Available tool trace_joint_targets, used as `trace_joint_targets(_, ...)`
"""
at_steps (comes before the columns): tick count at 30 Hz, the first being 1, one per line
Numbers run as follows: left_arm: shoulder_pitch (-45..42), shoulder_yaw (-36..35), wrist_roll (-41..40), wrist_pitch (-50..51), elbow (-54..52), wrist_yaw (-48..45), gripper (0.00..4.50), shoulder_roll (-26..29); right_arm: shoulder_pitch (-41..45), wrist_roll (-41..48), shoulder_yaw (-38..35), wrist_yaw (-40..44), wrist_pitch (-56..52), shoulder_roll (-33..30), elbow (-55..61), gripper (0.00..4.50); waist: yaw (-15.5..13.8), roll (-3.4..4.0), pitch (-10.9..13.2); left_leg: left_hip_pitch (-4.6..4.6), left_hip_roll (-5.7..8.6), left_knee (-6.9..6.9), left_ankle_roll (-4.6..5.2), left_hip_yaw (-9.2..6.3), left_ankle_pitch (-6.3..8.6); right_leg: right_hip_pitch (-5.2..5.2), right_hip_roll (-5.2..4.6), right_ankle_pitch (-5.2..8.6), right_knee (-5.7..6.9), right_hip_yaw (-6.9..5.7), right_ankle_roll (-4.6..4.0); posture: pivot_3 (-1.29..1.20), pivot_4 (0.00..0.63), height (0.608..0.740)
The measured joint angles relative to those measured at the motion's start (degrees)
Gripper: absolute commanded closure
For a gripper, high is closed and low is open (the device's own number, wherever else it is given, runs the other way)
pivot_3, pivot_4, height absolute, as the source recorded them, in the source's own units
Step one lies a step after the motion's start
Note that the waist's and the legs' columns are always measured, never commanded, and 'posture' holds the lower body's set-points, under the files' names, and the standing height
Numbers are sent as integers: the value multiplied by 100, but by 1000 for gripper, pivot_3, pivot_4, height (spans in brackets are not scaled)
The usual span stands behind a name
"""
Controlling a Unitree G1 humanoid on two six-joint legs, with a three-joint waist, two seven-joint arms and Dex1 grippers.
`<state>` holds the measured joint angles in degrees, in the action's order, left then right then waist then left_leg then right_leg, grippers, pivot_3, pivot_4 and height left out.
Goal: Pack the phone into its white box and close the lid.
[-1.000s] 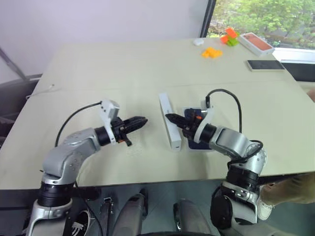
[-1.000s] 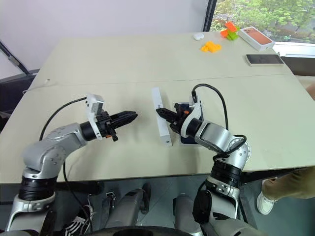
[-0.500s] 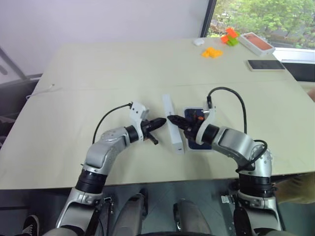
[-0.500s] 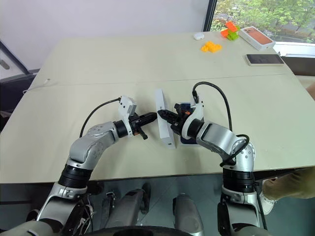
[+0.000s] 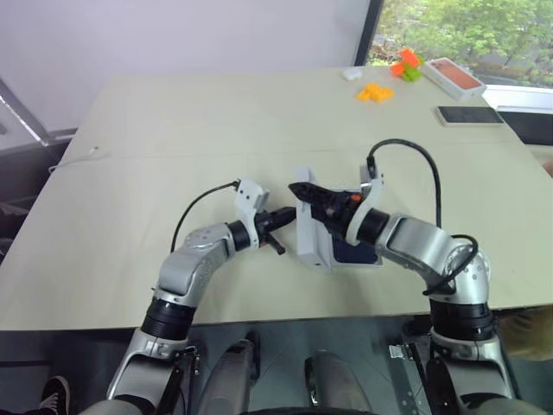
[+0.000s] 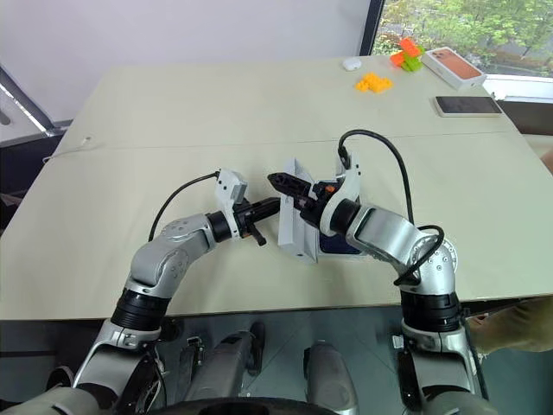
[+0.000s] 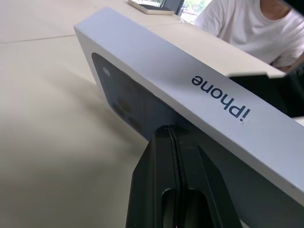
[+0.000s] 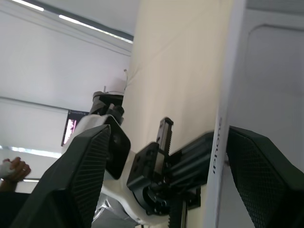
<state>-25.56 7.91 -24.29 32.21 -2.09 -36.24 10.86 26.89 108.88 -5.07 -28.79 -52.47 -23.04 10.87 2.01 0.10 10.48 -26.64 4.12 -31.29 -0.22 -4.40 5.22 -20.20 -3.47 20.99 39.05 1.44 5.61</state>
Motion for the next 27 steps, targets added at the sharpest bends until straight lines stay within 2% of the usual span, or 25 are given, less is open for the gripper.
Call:
trace_joint_targets(2,-4,-14,-1,0,-3,4,4500,-42,63,-381,15,494,-171,-365,-130,606,-28,0,0,-2,1,-1,0,0,0,0,0,0,-3,-1,0,0,150,740)
trace_joint_targets(6,-4,-31,0,0,-2,15,4500,-41,242,-1854,245,2073,-530,-1367,-211,606,-122,-1,0,-10,0,-4,0,1,0,-8,0,0,-3,-4,1,0,150,740)
trace_joint_targets(14,-7,-23,10,-2,43,18,4500,-112,367,-4010,491,4763,-327,-2146,-603,606,-139,-2,1,-38,1,-26,4,-5,3,-18,0,-1,-7,-14,3,0,150,740)
trace_joint_targets(18,-66,9,12,-5,107,18,4500,-194,373,-5707,799,7034,1088,-3358,-639,606,-179,5,4,-63,3,-69,22,-14,18,-14,1,0,-15,-36,10,0,150,740)
trace_joint_targets(19,-71,17,25,-12,119,15,4500,-186,418,-5909,789,7506,1281,-3489,-706,606,-165,4,4,-63,3,-70,22,-14,19,-12,1,0,-16,-36,10,0,150,740)
trace_joint_targets(23,-134,69,59,-24,198,0,4500,-256,267,-6746,778,8883,2349,-3676,-908,606,-145,4,3,-62,3,-71,21,-16,19,-12,0,-1,-16,-34,10,0,150,740)
trace_joint_targets(26,-218,94,73,-25,246,-3,4500,-277,88,-7633,797,9457,3481,-3716,-1118,606,-148,4,3,-62,3,-70,21,-17,19,-12,0,-1,-16,-35,10,0,150,740)
trace_joint_targets(27,-238,95,84,-34,249,-3,4500,-287,57,-7820,805,9602,3665,-3725,-1256,77,-149,4,3,-62,3,-70,20,-16,19,-12,0,-1,-16,-35,11,0,150,740)
